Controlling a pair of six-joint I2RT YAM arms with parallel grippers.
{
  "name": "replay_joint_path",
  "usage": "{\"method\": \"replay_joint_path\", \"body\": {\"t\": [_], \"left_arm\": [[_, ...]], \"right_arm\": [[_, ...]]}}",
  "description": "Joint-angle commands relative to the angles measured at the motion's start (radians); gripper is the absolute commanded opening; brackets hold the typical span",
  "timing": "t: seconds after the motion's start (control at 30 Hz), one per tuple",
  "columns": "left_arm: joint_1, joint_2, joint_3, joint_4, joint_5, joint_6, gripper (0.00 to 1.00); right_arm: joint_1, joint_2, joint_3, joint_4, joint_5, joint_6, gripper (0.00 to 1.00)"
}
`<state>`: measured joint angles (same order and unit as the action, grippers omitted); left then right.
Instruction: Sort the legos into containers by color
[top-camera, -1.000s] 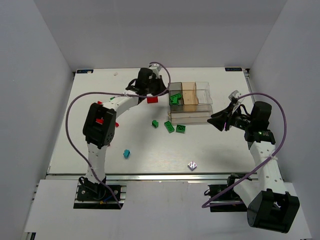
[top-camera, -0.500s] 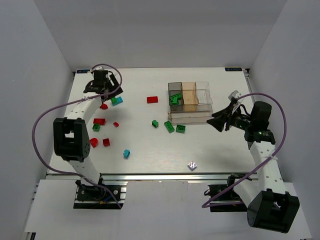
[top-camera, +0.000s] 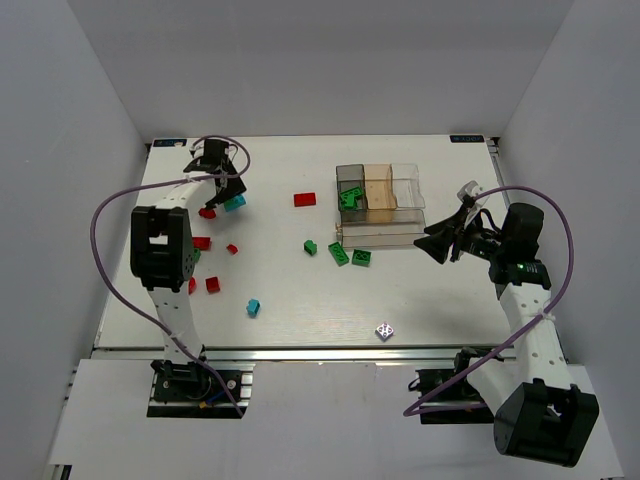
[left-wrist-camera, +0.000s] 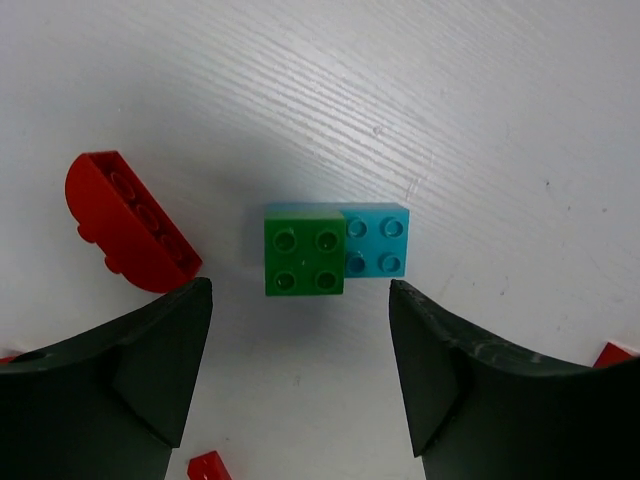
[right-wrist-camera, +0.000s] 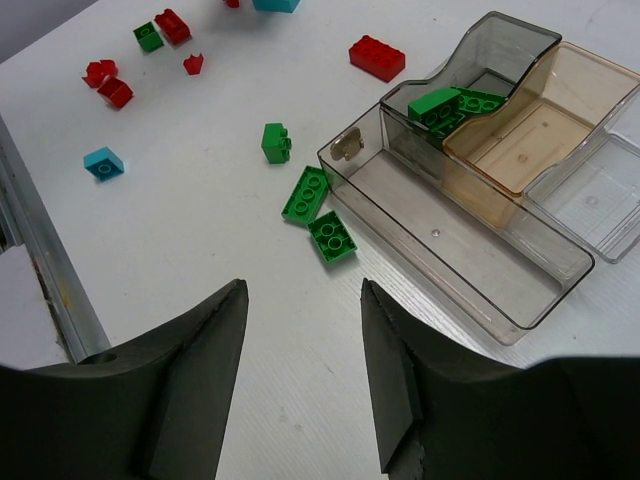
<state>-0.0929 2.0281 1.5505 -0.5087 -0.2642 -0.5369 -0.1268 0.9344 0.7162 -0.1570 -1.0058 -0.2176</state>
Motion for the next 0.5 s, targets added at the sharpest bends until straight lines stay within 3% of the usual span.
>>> {"method": "replay_joint_path", "body": {"t": [0.0,0.17,0.47], "left_arm": [[0.002,0.001,0.06,-0.011,-0.044,0.011,0.81],[0.002,0.044,0.106,-0.022,-0.041,0.012,0.72],[0.002,0.081,0.117,-0.021,-0.035,0.025,0.67]], "right_arm": [[-0.005,-0.003,-0.001,0.01,0.003,-0.011,0.55],[-0.007,-0.003,-0.001,0.011,0.006,-0.011,0.55],[-0.005,-0.003,-0.001,0.011,0.007,-0.012,0.55]]}}
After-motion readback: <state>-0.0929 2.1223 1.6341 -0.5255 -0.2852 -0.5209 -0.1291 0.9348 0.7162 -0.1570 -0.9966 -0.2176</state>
